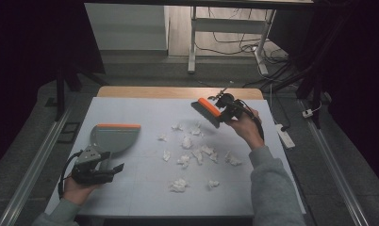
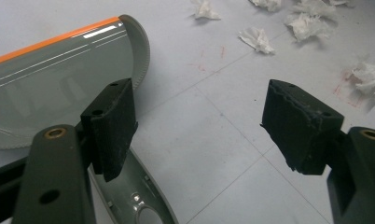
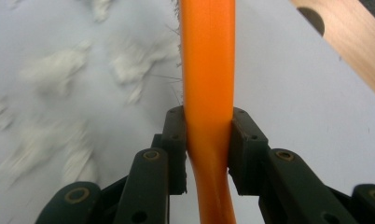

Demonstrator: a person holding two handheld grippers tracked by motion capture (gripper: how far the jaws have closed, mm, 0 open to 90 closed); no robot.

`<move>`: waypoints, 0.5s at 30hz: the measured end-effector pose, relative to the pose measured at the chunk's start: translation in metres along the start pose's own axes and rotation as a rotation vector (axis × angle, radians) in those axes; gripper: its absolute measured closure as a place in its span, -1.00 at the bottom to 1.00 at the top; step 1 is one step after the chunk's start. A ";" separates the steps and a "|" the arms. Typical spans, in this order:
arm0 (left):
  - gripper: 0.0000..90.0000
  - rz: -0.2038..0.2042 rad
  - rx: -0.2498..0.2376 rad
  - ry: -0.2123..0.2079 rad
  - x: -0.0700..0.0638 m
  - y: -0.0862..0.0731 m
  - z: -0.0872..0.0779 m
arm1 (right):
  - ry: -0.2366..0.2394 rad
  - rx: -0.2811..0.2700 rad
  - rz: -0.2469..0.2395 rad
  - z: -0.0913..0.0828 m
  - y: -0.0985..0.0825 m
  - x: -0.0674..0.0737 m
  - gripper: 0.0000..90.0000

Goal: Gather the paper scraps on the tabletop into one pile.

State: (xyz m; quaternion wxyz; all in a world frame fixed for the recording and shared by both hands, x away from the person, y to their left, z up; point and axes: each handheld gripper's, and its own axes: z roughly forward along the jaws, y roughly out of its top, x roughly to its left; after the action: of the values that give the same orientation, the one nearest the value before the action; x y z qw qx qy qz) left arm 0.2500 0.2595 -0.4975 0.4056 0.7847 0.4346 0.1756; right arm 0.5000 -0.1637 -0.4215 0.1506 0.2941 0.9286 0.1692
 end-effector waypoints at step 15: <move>-0.40 -0.001 -0.005 -0.001 0.001 -0.004 -0.003 | -0.025 0.198 -0.253 0.039 0.034 0.035 0.57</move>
State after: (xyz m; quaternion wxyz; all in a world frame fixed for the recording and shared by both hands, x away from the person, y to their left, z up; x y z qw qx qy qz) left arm 0.2464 0.2627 -0.4985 0.4081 0.7836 0.4341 0.1761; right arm 0.5039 -0.1077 -0.4495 0.1525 0.1902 0.9684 0.0530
